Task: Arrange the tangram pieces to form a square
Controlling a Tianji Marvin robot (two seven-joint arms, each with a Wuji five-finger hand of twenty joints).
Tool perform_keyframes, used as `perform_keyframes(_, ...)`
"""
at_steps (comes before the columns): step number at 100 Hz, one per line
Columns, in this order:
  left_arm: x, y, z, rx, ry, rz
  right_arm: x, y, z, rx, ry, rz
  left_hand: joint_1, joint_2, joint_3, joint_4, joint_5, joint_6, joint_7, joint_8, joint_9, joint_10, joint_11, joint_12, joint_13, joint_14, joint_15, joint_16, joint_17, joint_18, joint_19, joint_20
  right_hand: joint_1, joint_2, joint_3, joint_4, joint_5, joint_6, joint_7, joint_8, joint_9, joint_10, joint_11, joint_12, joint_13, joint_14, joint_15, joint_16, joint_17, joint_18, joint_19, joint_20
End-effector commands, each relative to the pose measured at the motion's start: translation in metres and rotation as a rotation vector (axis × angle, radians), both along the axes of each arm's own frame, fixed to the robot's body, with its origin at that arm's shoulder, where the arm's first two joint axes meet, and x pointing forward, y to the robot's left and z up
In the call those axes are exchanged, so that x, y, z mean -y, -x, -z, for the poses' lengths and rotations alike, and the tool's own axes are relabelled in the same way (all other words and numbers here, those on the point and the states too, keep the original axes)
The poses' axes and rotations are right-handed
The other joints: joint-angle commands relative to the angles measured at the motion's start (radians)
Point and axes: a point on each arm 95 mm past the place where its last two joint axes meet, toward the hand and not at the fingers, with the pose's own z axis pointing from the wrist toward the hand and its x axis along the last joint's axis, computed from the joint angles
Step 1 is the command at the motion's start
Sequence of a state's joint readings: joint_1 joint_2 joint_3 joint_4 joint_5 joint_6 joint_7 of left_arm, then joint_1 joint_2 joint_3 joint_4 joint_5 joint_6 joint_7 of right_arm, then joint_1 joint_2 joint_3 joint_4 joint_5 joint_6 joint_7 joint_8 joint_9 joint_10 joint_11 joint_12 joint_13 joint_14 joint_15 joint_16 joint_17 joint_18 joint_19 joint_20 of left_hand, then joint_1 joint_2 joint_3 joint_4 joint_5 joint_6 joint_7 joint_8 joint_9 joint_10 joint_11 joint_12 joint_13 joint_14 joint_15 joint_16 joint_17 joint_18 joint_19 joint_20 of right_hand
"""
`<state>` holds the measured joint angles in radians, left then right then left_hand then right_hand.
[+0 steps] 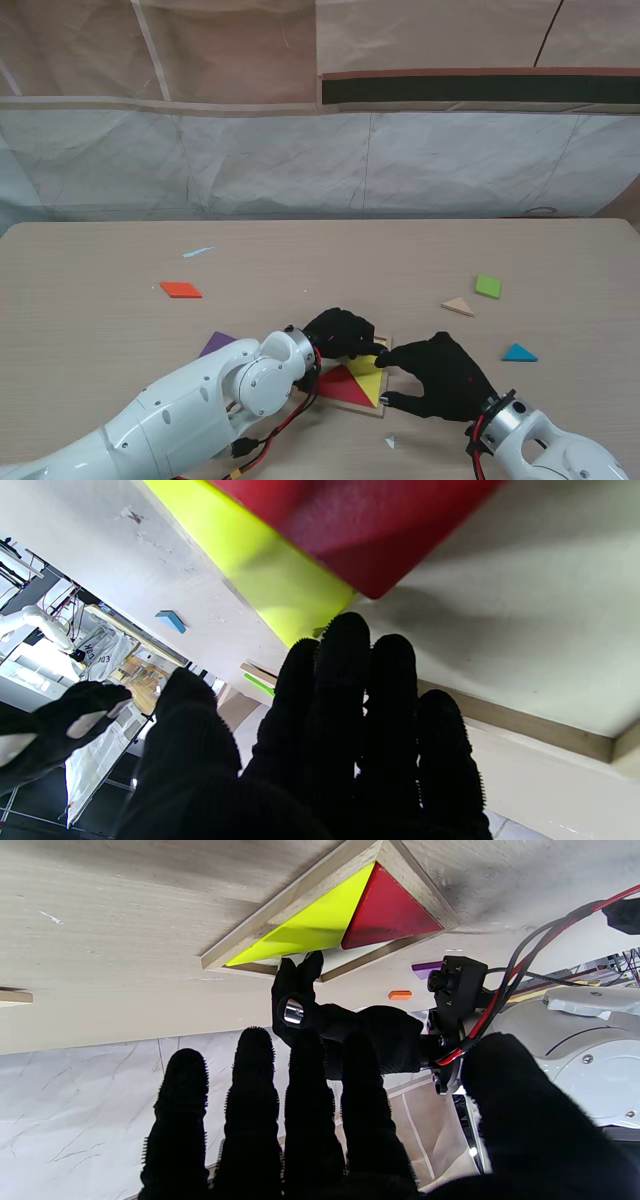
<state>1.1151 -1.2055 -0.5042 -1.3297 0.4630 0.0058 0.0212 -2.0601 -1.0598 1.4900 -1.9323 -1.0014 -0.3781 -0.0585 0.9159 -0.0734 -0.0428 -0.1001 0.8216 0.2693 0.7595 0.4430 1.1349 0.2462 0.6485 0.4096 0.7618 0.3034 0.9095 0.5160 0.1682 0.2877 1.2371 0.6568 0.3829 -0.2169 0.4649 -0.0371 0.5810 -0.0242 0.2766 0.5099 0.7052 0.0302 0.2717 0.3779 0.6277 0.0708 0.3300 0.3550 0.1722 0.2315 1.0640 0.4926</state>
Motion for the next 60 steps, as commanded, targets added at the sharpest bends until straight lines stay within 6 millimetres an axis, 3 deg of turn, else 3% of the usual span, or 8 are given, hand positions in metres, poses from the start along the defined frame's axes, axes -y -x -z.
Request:
perform_keyframes(1,0.003,0.002,-0.003,-0.002,-0.008,0.002,-0.001,0.003,0.002,-0.015,0.004,-0.003,0.025,0.051,-0.01,0.016,0.007,-0.012,-0.002,-0.011,-0.025,0.002,-0.007,-0.011,-0.02,0.014,-0.014,-0.021,-0.015,0.001,0.008,0.005,0.002,0.032,-0.02,0.001,-0.003,-0.011,0.0,-0.007,-0.023,-0.002,-0.016,0.0,-0.015,-0.004,-0.016,-0.006,-0.016,0.006,-0.014,0.006)
perform_keyframes(27,-0.005,-0.002,-0.01,0.031,-0.001,-0.051,-0.001,0.004,0.003,-0.017,0.004,-0.001,0.044,0.044,-0.002,0.02,-0.022,-0.036,-0.012,-0.01,-0.082,-0.007,-0.018,-0.01,-0.058,0.026,-0.036,-0.023,-0.028,0.026,-0.004,0.001,0.003,0.031,-0.02,0.001,-0.001,-0.011,0.001,-0.007,-0.022,-0.002,-0.015,0.0,-0.016,-0.004,-0.016,-0.006,-0.016,0.006,-0.014,0.006)
perform_keyframes(60,-0.024,-0.012,-0.025,0.124,-0.026,-0.088,-0.001,0.002,0.003,-0.018,0.005,0.0,0.025,0.038,-0.009,0.018,-0.121,-0.083,-0.056,-0.015,-0.234,-0.041,-0.084,-0.026,-0.147,0.008,-0.111,-0.04,-0.085,0.016,-0.068,-0.031,0.003,0.031,-0.02,0.001,-0.002,-0.012,0.001,-0.007,-0.022,-0.001,-0.015,0.0,-0.015,-0.004,-0.016,-0.006,-0.016,0.007,-0.014,0.006)
